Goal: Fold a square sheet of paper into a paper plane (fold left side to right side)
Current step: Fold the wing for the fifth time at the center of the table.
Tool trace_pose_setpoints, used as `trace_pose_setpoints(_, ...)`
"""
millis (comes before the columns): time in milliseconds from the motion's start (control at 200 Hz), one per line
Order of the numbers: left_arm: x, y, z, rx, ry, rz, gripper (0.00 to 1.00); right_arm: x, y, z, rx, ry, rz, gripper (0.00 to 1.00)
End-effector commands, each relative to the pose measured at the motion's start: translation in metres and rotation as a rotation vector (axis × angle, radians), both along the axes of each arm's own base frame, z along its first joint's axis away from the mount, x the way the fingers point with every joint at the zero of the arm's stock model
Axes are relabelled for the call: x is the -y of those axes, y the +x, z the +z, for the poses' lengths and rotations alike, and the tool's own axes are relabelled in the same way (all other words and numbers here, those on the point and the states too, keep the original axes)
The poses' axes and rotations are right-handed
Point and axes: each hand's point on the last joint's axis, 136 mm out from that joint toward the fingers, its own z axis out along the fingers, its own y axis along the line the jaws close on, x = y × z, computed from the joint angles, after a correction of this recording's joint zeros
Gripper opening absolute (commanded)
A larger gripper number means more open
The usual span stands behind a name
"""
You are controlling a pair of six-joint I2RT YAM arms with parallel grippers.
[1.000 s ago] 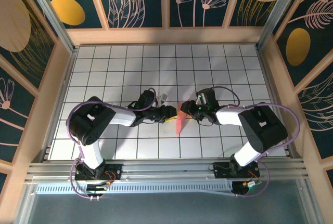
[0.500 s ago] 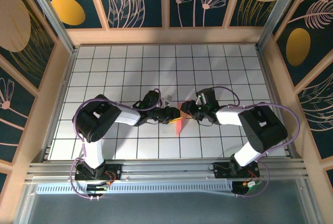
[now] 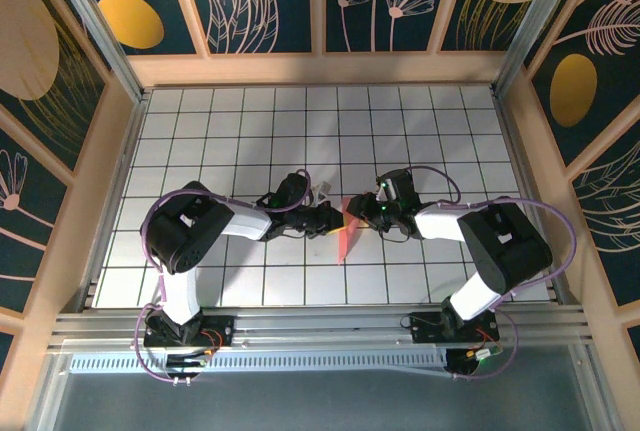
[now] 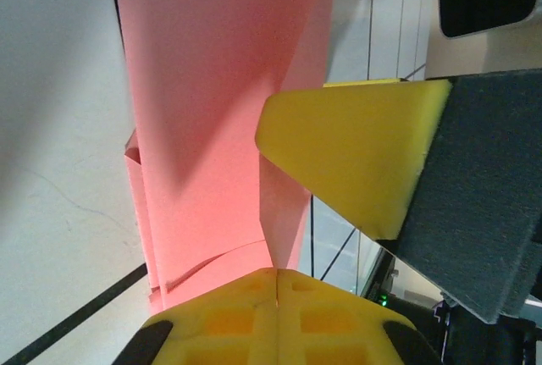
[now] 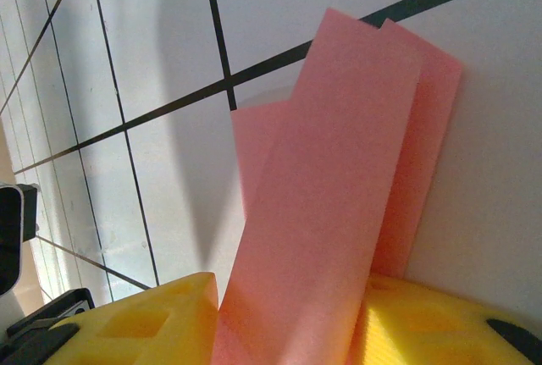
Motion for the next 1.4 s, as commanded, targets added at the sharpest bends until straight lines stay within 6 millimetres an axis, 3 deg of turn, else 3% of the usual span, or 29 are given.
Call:
trace_pose_setpoints(0, 0.001, 0.007, -0.006, 0.025, 0.039, 0.003, 0.04, 0.004, -0.01, -0.024, -0.053, -0.074, 0.009, 0.44)
trace_pose_setpoints(1136, -0.012, 0.015, -0.039, 0.046, 0.208, 0.005, 0.02, 0.003, -0.011, -0.025, -0.06, -0.08, 0.021, 0.44)
trace_pose_setpoints(1391, -0.019, 0.012, -0.047, 0.023, 0.248, 0.018, 0.01, -0.001, -0.008, -0.017, -0.044, -0.057, 0.024, 0.44)
